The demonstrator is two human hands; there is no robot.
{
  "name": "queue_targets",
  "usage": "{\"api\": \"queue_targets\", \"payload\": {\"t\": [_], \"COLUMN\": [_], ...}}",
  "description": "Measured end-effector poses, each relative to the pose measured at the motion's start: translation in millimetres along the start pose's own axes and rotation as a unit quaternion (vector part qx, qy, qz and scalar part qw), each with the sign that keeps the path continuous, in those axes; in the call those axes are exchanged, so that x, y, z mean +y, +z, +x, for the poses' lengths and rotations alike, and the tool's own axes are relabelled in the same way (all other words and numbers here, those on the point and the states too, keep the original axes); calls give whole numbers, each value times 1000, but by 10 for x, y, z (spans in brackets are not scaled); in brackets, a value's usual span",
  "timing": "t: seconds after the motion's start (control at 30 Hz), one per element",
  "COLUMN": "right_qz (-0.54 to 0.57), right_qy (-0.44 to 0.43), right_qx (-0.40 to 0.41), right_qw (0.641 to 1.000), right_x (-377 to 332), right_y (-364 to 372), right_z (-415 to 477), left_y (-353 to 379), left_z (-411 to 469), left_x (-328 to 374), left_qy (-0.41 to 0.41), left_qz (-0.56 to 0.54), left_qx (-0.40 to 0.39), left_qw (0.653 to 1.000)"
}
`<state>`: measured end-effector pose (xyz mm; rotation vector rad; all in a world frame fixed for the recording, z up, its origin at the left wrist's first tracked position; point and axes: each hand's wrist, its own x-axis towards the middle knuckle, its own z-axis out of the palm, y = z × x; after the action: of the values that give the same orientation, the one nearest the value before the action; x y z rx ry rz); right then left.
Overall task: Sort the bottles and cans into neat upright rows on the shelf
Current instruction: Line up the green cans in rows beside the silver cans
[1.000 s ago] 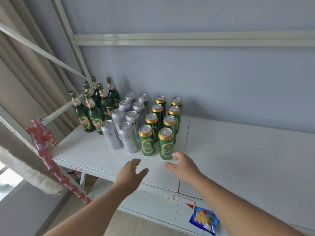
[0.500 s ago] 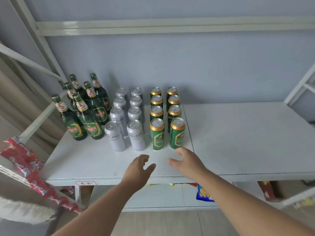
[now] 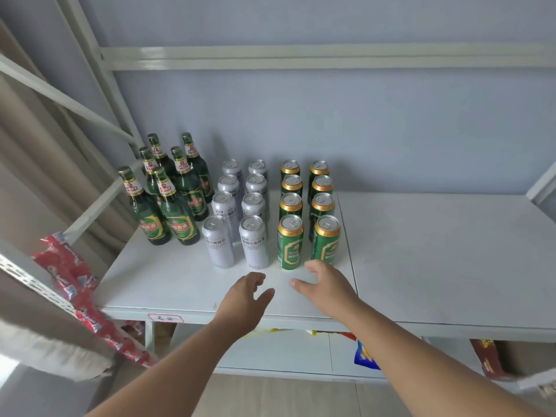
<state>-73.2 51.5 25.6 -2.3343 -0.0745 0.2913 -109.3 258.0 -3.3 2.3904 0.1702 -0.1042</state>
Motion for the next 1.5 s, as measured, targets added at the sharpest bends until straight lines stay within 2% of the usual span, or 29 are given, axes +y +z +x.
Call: {"api": "queue_targets", "payload": {"t": [0.2,0.4,0.73,0.9,1.07,1.3,1.5], "right_qz": [29,40,109,154,144,166,172], "right_qy": [-20,11,88,112,155,115,108], "right_qx": [-19,-25,52,82,87,127,145], "right_qw": [999,999,989,978,973,971,968], "right_x": [-88,-189,-721,-853,-757,-742,-698], "right_y": [116,316,881,1028,1236,1361,1472], "right_z": [126,99,319,543,675,1023,1238], "left_y": [-138,-325,-974,-1219,-1090,-1032,-1005], "left_z": [-107,-233,48,548,931,1267,1388], "left_x": [-222,-646,-1216,-1109,-1004,-946,-927], "left_qy": [-24,-55,-43,-6,-22,13,33], "left_qz": [3,0,-34,-75,-98,-141,-101], "left_qx": [26,6,-20,-15,-25,-1,-3], "left_qw": [999,998,998,997,995,990,994]}}
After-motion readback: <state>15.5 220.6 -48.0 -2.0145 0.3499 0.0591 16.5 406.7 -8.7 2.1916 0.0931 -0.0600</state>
